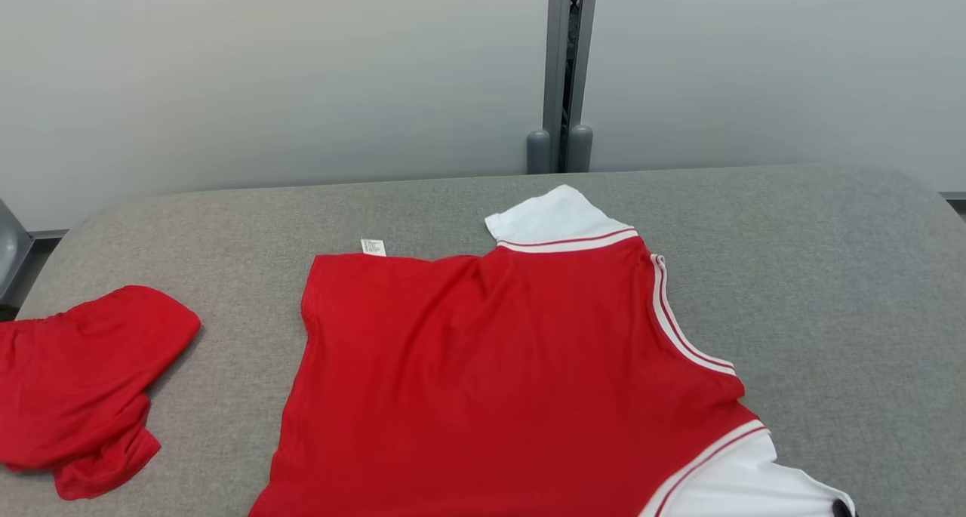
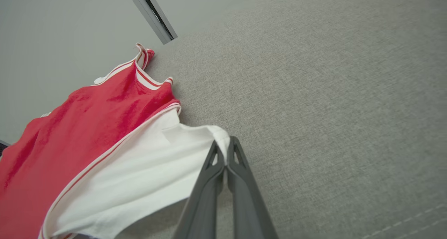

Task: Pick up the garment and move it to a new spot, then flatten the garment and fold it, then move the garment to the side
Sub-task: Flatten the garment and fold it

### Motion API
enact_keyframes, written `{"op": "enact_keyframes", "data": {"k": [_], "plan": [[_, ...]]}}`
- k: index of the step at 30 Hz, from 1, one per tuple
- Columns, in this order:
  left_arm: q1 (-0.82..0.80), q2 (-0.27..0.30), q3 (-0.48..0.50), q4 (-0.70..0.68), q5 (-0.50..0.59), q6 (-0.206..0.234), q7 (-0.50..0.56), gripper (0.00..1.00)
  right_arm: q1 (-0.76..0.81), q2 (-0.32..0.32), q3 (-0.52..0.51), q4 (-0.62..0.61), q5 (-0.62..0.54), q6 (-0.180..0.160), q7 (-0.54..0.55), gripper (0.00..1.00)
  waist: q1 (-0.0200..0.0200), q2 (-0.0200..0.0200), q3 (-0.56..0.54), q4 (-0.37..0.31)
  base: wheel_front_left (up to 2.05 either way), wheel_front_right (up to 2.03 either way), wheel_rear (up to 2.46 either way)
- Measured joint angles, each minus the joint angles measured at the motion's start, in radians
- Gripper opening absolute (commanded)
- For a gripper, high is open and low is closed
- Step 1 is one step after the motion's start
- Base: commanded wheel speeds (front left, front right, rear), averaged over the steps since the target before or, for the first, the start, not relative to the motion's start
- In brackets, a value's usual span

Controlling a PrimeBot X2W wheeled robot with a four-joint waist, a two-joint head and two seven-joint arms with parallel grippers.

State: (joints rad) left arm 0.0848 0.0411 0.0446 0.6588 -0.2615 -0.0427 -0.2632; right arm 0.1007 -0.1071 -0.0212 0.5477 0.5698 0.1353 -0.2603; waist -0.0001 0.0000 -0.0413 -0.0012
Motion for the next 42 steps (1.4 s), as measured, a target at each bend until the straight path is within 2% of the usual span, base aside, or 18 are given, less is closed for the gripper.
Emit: {"op": "enact_keyframes", "data": {"k": [7,11,14,20,31,42], "plan": [[0.007,-0.001,0.006,-0.037,0.025,-0.006,0.000,0.00,0.033,-0.019,0.002,-0.038,0.031,0.000,0.000,0.00,0.0000,0.0000,0.000,0.012,0.00,0.00,0.00],[-0.040,0.002,-0.016,-0.071,0.026,-0.027,0.000,0.00,-0.016,-0.026,-0.003,-0.136,0.032,-0.001,-0.001,0.00,0.0000,0.0000,0.015,0.017,0.00,0.00,0.00],[-0.091,0.005,-0.031,-0.087,0.045,-0.036,0.000,0.00,-0.058,-0.028,0.016,-0.142,0.040,-0.002,-0.001,0.00,0.0000,0.0000,0.029,0.020,0.00,0.00,0.00],[-0.207,0.006,-0.057,-0.085,0.094,-0.049,0.000,0.00,-0.201,-0.053,0.040,-0.085,0.042,-0.003,-0.001,0.00,0.0000,0.0000,0.070,0.034,0.00,0.00,0.00],[-0.396,0.006,-0.057,-0.004,0.131,-0.062,0.000,0.00,-0.467,-0.046,0.037,0.086,-0.035,-0.004,-0.001,0.00,0.0000,0.0000,0.197,0.052,0.00,0.00,0.00],[-0.518,0.006,-0.083,0.036,0.164,-0.068,0.000,0.00,-0.568,-0.022,0.011,0.155,-0.113,-0.004,-0.001,0.00,0.0000,0.0000,0.288,0.066,0.00,0.00,0.00]]}}
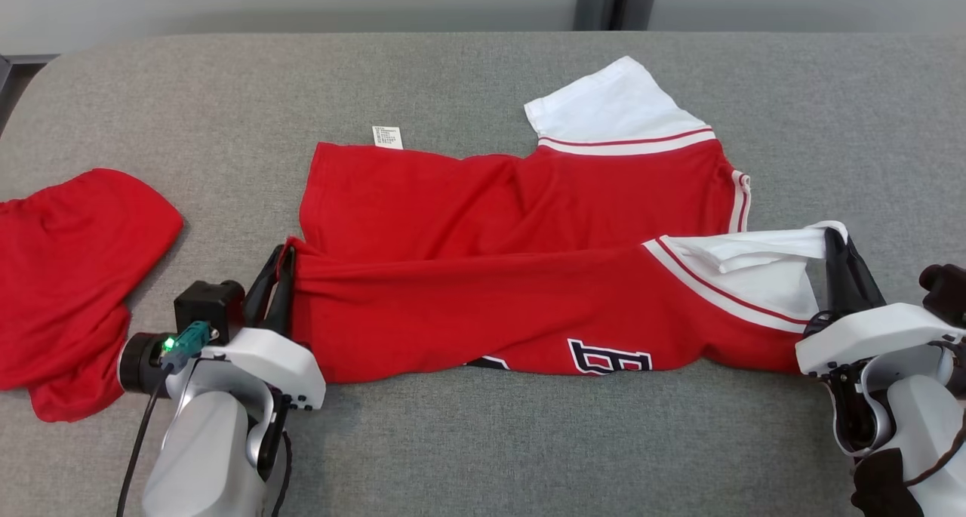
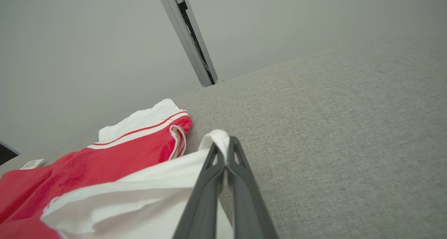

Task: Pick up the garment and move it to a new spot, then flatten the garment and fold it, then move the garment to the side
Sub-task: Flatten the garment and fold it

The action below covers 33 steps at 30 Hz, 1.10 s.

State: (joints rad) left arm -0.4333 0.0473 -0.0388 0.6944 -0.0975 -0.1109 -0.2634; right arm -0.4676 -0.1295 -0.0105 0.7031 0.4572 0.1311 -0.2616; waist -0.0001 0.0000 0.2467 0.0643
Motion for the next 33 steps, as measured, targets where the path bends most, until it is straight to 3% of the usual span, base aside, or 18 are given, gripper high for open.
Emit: {"op": "enact_keyframes", "data": {"k": [1,2,3,4,5,6,13,20,25,33], "plan": [[-0.007,0.000,-0.001,0.002,0.001,-0.002,0.000,0.00,-0.002,0.000,0.000,0.003,-0.005,0.000,0.000,0.07,0.0000,0.0000,0.004,0.000,0.00,0.00,0.00],[-0.015,0.000,-0.001,0.004,0.001,-0.002,0.000,0.00,-0.004,0.002,-0.005,0.005,-0.008,0.000,0.000,0.34,0.0000,0.0000,0.007,-0.001,0.00,0.00,0.00],[-0.021,0.000,0.001,0.006,0.004,-0.002,0.000,0.00,-0.005,0.005,-0.012,0.000,-0.002,0.000,0.000,0.82,0.0000,0.0000,0.010,-0.002,0.00,0.00,0.00],[-0.021,0.000,0.001,0.006,0.004,-0.002,0.000,0.00,-0.005,0.005,-0.012,0.000,-0.002,0.000,0.000,0.82,0.0000,0.0000,0.010,-0.002,0.00,0.00,0.00],[-0.024,0.000,0.004,0.006,0.009,0.000,0.000,0.24,-0.006,0.011,-0.013,-0.012,0.014,0.000,0.000,1.00,0.0000,0.0000,0.011,-0.003,0.00,0.00,0.00],[-0.024,-0.001,0.007,0.005,0.009,0.004,0.000,1.00,-0.007,0.016,-0.010,-0.022,0.021,0.000,0.000,1.00,0.0000,0.0000,0.013,-0.005,0.00,0.00,0.00],[0.027,0.000,0.041,-0.031,-0.070,0.049,0.000,1.00,0.055,0.014,-0.024,-0.158,0.021,0.000,0.000,1.00,0.0000,0.0000,0.003,-0.010,0.00,0.00,0.00],[0.160,0.002,-0.030,-0.083,-0.162,0.077,0.000,1.00,0.193,0.027,-0.026,-0.233,0.001,0.000,-0.002,1.00,0.0000,0.0000,-0.019,-0.008,0.00,0.00,0.00],[0.219,0.001,-0.090,-0.101,-0.207,0.105,0.000,1.00,0.268,0.029,0.002,-0.236,-0.001,0.000,-0.002,1.00,0.0000,0.0000,-0.030,-0.007,0.00,0.00,0.00],[0.225,0.001,-0.096,-0.101,-0.212,0.118,0.000,1.00,0.282,0.021,0.026,-0.136,-0.007,0.000,-0.002,1.00,0.0000,0.0000,-0.033,-0.005,0.00,0.00,0.00]]}}
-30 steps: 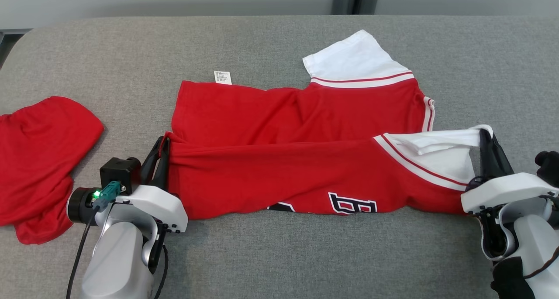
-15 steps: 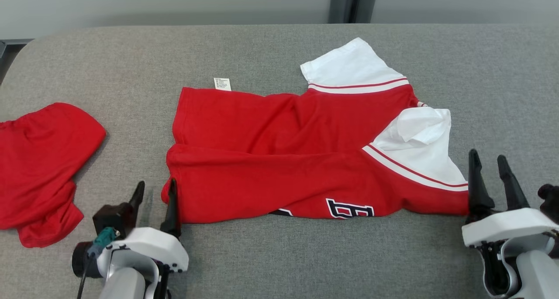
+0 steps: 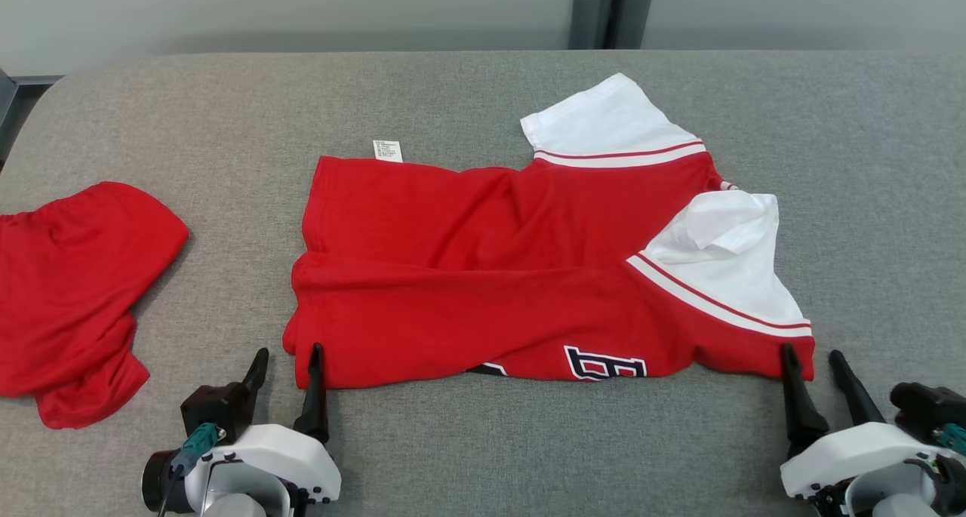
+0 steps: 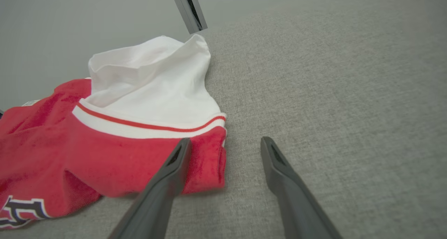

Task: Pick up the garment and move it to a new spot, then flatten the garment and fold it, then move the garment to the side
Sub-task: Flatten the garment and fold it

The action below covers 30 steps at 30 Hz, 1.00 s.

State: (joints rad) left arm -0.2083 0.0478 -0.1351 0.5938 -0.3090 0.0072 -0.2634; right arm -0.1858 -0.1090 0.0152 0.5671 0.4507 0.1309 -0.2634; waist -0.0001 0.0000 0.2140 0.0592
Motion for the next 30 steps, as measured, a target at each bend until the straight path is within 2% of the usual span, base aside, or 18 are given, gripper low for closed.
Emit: {"op": "enact_keyframes", "data": {"k": [3,4,5,6,7,12,25,26,27,28,29,30], "plan": [[-0.001,0.001,0.004,0.011,0.006,-0.008,0.000,1.00,-0.024,-0.010,0.033,0.050,-0.036,0.000,0.000,1.00,0.0000,0.0000,-0.001,0.002,0.00,0.00,0.00],[-0.001,0.000,0.005,0.016,0.007,-0.011,0.000,1.00,-0.034,-0.011,0.046,0.069,-0.040,0.000,-0.001,0.92,0.0000,0.0000,-0.001,0.002,0.00,0.00,0.00],[-0.002,0.000,0.006,0.019,0.007,-0.015,0.000,1.00,-0.041,-0.013,0.059,0.085,-0.042,0.000,-0.003,0.55,0.0000,0.0000,-0.001,0.003,0.00,0.00,0.00],[-0.005,0.000,0.007,0.022,0.008,-0.017,0.000,1.00,-0.049,-0.018,0.072,0.098,-0.047,0.000,-0.004,0.33,0.0000,0.0000,-0.001,0.004,0.00,0.00,0.00],[-0.007,0.000,0.007,0.023,0.009,-0.021,0.000,1.00,-0.054,-0.021,0.085,0.107,-0.048,0.000,-0.004,0.00,0.0000,0.0000,-0.001,0.005,0.00,0.00,0.00],[-0.015,0.002,0.009,0.055,-0.002,-0.045,0.000,1.00,-0.063,-0.029,0.102,0.097,-0.036,0.000,-0.003,0.00,0.0000,0.0000,0.003,-0.001,0.00,0.00,0.00],[-0.073,0.005,0.002,0.142,-0.060,-0.070,-0.006,1.00,-0.094,-0.028,0.127,0.035,-0.009,0.000,-0.001,0.00,0.0000,0.0000,0.031,-0.038,0.00,0.00,0.00],[-0.077,0.006,-0.001,0.146,-0.061,-0.077,-0.008,0.97,-0.095,-0.026,0.127,0.035,-0.006,0.000,-0.001,0.00,0.0000,0.0000,0.032,-0.039,0.00,0.00,0.00],[-0.081,0.007,-0.005,0.151,-0.063,-0.081,-0.009,0.64,-0.096,-0.025,0.127,0.034,-0.002,0.000,-0.001,0.00,0.0000,0.0000,0.033,-0.039,0.00,0.00,0.00],[-0.086,0.009,-0.010,0.153,-0.062,-0.087,-0.010,0.12,-0.098,-0.024,0.127,0.034,-0.001,0.000,-0.001,0.00,0.0000,0.0000,0.034,-0.039,0.00,0.00,0.00],[-0.088,0.010,-0.015,0.154,-0.062,-0.092,-0.010,0.00,-0.100,-0.023,0.126,0.034,-0.001,0.000,-0.001,0.00,0.0000,0.0000,0.034,-0.039,0.00,0.00,0.00],[-0.088,0.010,-0.021,0.154,-0.065,-0.101,-0.010,0.00,-0.103,-0.023,0.124,0.034,0.000,0.000,-0.001,0.00,0.0000,0.0000,0.034,-0.039,0.00,0.00,0.00]]}}
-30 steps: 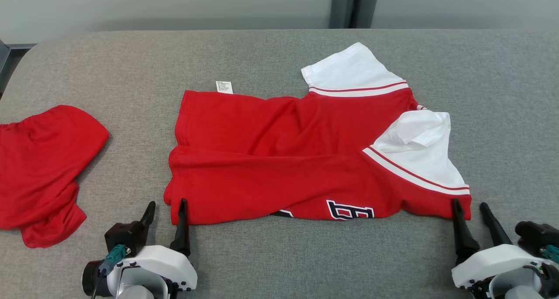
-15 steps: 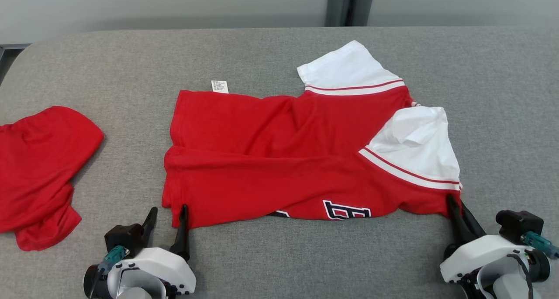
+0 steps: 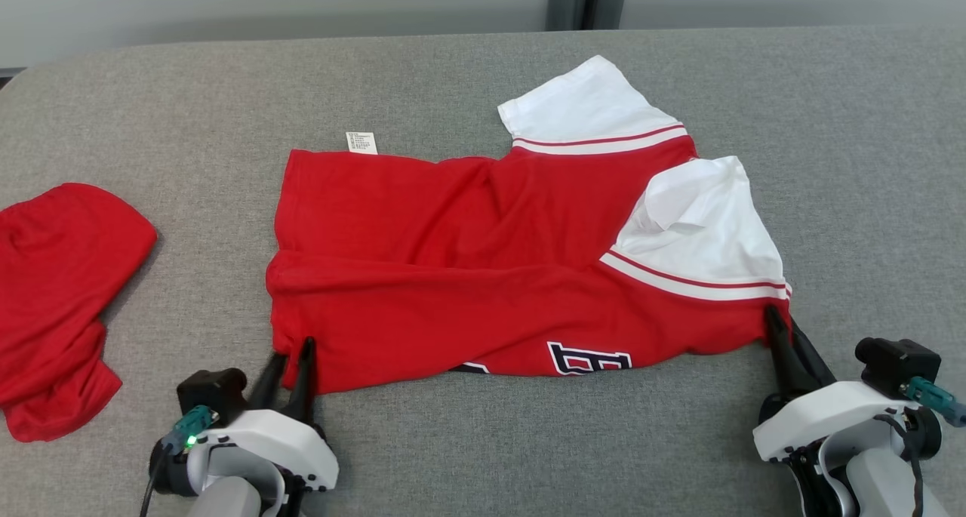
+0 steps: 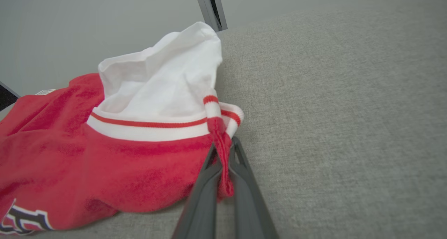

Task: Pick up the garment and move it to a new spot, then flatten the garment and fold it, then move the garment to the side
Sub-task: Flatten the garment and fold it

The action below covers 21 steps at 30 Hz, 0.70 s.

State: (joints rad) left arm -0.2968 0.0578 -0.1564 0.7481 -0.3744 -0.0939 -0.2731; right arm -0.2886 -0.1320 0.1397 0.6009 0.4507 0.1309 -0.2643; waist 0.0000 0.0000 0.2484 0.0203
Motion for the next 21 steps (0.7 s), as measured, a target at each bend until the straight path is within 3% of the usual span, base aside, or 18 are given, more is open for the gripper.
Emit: {"op": "enact_keyframes", "data": {"k": [9,21], "plan": [[0.031,-0.010,0.012,-0.045,-0.028,-0.019,0.009,0.00,-0.008,0.002,-0.038,0.001,0.027,0.000,0.000,0.00,0.0000,0.0000,-0.041,0.004,0.00,0.00,0.00],[0.203,-0.014,0.092,-0.078,0.030,-0.002,0.009,0.00,0.127,-0.034,0.011,0.055,0.102,0.000,0.000,0.00,0.0000,0.0000,-0.221,0.001,0.00,0.00,0.00]]}}
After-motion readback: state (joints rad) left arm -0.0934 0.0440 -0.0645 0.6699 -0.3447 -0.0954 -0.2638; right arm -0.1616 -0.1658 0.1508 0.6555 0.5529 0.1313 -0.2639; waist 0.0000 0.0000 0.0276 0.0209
